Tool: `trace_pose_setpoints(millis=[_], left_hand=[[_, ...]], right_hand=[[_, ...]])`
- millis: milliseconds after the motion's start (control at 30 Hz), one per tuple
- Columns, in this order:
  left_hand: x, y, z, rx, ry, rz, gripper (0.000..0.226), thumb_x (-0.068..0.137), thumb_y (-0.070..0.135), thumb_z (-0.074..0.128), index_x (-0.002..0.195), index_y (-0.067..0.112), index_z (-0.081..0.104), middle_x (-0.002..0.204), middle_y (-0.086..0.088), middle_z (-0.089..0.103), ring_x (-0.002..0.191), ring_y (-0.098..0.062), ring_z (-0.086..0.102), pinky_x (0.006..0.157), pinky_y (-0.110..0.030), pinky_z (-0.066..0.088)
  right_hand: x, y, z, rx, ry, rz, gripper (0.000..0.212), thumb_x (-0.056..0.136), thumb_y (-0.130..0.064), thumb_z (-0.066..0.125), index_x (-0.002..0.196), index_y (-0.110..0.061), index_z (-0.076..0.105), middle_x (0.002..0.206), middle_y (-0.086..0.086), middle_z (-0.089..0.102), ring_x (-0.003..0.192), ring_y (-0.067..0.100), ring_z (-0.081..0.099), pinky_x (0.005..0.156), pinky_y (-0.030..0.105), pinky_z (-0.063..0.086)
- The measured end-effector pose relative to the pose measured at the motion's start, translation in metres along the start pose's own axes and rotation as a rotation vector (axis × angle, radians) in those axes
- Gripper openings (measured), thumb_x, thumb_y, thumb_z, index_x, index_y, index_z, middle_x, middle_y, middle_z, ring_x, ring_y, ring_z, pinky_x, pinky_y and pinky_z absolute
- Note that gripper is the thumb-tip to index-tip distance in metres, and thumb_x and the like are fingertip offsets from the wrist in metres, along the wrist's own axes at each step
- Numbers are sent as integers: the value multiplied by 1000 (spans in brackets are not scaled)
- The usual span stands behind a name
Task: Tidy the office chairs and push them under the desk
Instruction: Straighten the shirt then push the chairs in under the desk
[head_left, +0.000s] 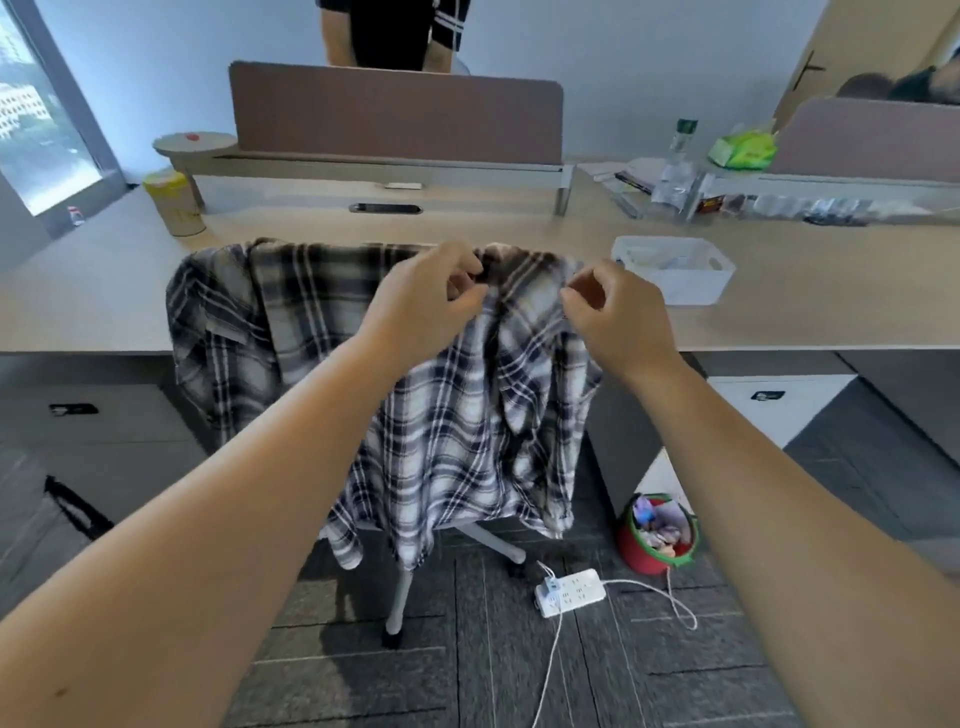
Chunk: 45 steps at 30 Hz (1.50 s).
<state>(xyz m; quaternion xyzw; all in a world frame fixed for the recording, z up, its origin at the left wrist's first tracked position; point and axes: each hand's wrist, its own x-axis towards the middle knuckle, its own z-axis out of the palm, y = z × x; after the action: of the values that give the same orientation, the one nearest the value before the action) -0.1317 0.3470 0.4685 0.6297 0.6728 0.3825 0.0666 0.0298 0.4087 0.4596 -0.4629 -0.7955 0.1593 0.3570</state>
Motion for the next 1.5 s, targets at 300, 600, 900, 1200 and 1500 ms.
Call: trace_pose_setpoints(millis=[300,600,900,1200,1500], left_hand=[[-25,143,109,-120,-257,157,19,89,18,50,98,7,62,89,1,57,87,-15,52,73,-23,35],[-96,325,242,-245,-457,354,19,87,18,51,97,7,63,87,1,57,82,-16,50,65,-25,35],[-150,445,356,-305,-697,483,18,88,23,51,96,11,62,91,4,58,87,-14,54,77,-27,40],[-139,554,482,-370,-873,575,15,88,21,51,95,12,61,91,4,57,88,-12,51,77,-24,37],[-118,661,598,-377,-1002,652,19,88,19,52,99,7,62,92,2,57,87,-12,50,74,-20,34]], right_hand=[[-100,97,-145,-68,171,313,18,87,-20,49,77,-7,54,74,7,57,73,23,51,59,27,34],[-245,201,-312,-71,347,598,16,87,-21,49,83,-10,60,64,-8,51,64,12,47,54,25,36],[-353,298,-413,-138,517,860,17,85,-15,49,72,-6,55,62,1,52,58,13,45,42,10,33],[-389,400,-492,-148,643,1085,15,83,-17,49,77,-6,58,61,-2,50,67,21,47,63,29,35],[-401,491,-575,-192,771,1245,18,84,-13,48,81,2,58,72,9,52,59,18,41,51,26,29]])
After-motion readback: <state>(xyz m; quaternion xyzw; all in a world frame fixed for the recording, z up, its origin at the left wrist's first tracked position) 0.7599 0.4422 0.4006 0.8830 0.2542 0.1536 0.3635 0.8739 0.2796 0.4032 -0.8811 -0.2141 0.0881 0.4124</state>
